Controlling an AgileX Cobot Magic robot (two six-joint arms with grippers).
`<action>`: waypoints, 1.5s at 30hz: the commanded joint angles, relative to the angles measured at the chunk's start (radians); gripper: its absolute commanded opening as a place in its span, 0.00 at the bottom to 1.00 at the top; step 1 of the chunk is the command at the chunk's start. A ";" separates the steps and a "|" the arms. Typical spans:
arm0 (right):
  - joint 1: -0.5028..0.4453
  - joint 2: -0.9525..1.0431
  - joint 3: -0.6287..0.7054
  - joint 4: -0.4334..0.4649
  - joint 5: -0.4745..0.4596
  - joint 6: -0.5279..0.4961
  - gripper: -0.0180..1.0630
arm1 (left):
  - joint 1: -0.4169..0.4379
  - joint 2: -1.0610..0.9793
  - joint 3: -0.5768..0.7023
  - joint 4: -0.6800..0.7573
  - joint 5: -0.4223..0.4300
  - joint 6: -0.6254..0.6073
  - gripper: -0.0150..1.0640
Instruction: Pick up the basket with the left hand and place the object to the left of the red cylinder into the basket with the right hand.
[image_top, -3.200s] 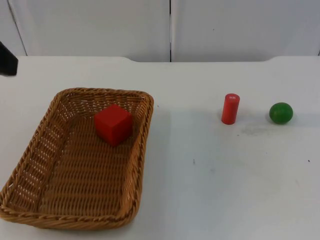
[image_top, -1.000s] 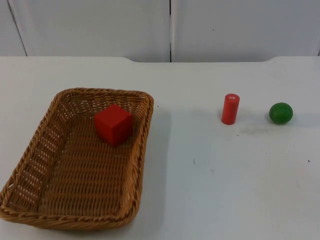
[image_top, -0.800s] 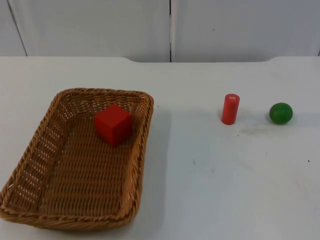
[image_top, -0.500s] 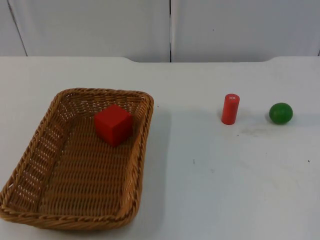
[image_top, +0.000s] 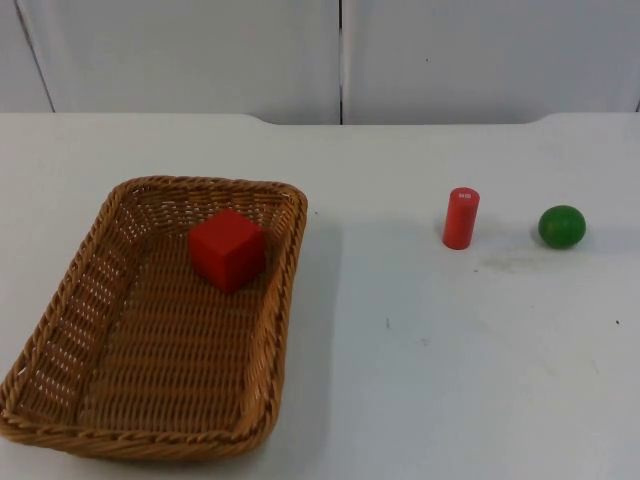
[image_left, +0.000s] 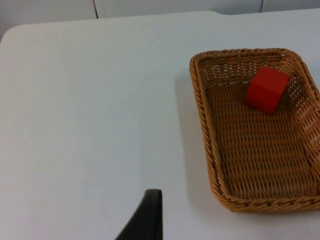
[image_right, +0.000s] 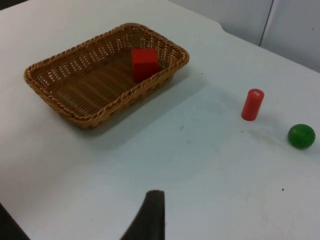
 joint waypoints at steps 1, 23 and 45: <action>-0.006 -0.020 0.014 -0.005 -0.004 0.004 0.79 | -0.005 -0.004 0.007 0.005 0.000 -0.009 0.87; -0.004 -0.121 0.097 -0.017 0.053 0.076 0.79 | -0.005 -0.004 0.007 0.005 0.000 -0.006 0.87; -0.004 -0.121 0.097 -0.023 0.053 0.080 0.81 | -0.005 -0.004 0.007 -0.002 0.000 0.002 0.99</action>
